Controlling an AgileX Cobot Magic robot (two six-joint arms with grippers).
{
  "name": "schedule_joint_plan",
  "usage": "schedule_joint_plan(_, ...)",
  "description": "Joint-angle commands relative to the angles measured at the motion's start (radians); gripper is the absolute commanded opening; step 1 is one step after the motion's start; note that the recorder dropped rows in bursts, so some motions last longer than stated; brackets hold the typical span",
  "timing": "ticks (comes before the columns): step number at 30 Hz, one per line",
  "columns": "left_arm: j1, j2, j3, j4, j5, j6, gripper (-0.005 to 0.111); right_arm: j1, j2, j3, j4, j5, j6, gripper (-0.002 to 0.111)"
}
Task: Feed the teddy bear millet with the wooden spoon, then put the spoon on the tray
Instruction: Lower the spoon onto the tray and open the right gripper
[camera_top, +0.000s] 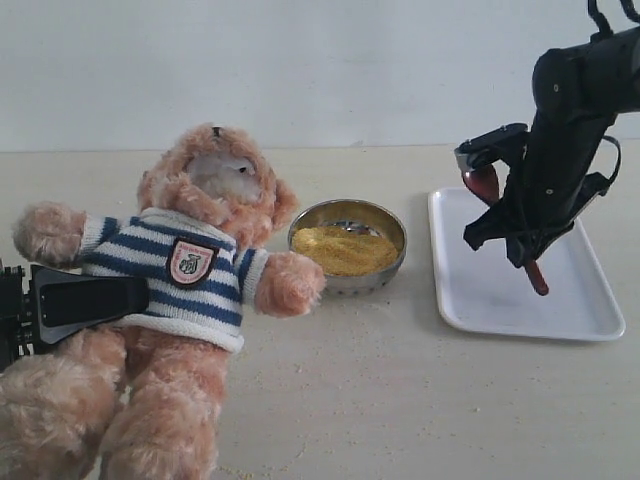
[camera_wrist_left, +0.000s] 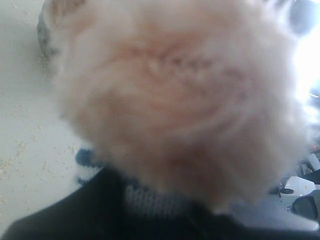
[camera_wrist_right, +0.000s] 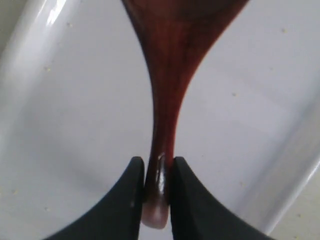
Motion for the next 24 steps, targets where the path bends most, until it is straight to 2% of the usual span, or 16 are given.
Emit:
schedule_joint_plan(1,-0.002,-0.001,0.000,-0.013,0.039,0.007,0.005,-0.004,0.035,0.001,0.009,-0.011,-0.010,0.000)
schedule_joint_plan(7,-0.002,-0.001,0.000,-0.017,0.039,0.007,0.005,-0.004,0.051,0.001,0.009,-0.030,-0.011,0.002)
schedule_joint_plan(16,-0.002,-0.001,0.000,-0.019,0.039,0.007,0.005,-0.004,0.051,0.001,0.009,-0.029,-0.002,0.032)
schedule_joint_plan(24,-0.002,-0.001,0.000,-0.019,0.039,0.007,0.005,-0.004,0.039,0.001,0.011,-0.011,-0.001,0.034)
